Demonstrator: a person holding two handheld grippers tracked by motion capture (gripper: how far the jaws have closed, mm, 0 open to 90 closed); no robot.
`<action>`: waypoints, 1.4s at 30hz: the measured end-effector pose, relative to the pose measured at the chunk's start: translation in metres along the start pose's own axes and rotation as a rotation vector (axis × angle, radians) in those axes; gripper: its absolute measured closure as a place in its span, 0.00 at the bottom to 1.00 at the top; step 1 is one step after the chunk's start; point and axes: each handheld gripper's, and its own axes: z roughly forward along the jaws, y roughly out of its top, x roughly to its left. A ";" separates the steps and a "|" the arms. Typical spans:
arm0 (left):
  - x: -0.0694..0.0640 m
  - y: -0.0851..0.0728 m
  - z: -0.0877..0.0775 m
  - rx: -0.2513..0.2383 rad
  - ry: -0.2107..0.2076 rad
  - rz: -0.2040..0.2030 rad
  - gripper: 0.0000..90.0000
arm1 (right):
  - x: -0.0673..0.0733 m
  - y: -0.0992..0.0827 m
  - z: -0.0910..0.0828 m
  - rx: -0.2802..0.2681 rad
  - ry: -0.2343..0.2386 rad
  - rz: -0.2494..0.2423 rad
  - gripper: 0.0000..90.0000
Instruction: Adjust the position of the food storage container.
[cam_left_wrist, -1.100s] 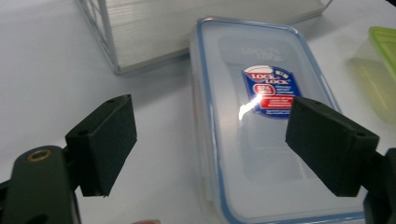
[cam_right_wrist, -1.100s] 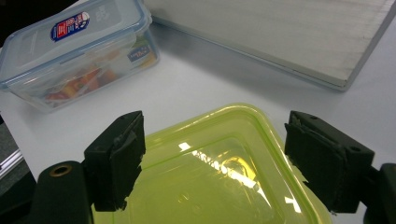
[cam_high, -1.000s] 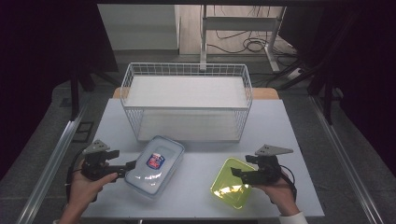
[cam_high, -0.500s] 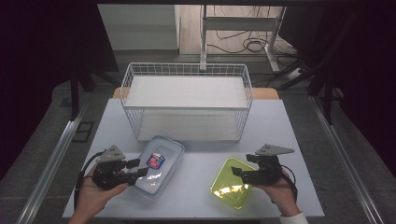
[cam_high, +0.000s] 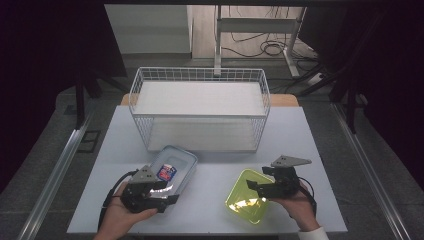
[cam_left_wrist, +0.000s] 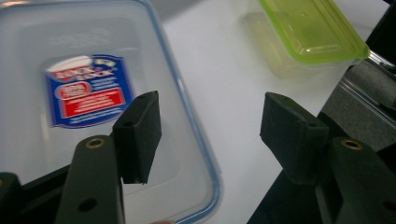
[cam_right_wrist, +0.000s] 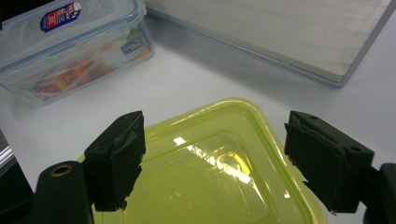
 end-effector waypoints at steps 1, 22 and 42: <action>-0.004 -0.002 0.005 -0.005 -0.010 0.003 0.45 | 0.000 0.000 0.000 0.003 -0.001 -0.001 0.23; -0.015 -0.019 0.038 0.162 -0.031 0.067 1.00 | -0.001 -0.001 0.000 0.009 -0.005 -0.003 0.23; 0.023 -0.045 0.006 0.191 0.038 -0.015 1.00 | -0.003 -0.002 0.001 0.020 -0.009 0.006 0.22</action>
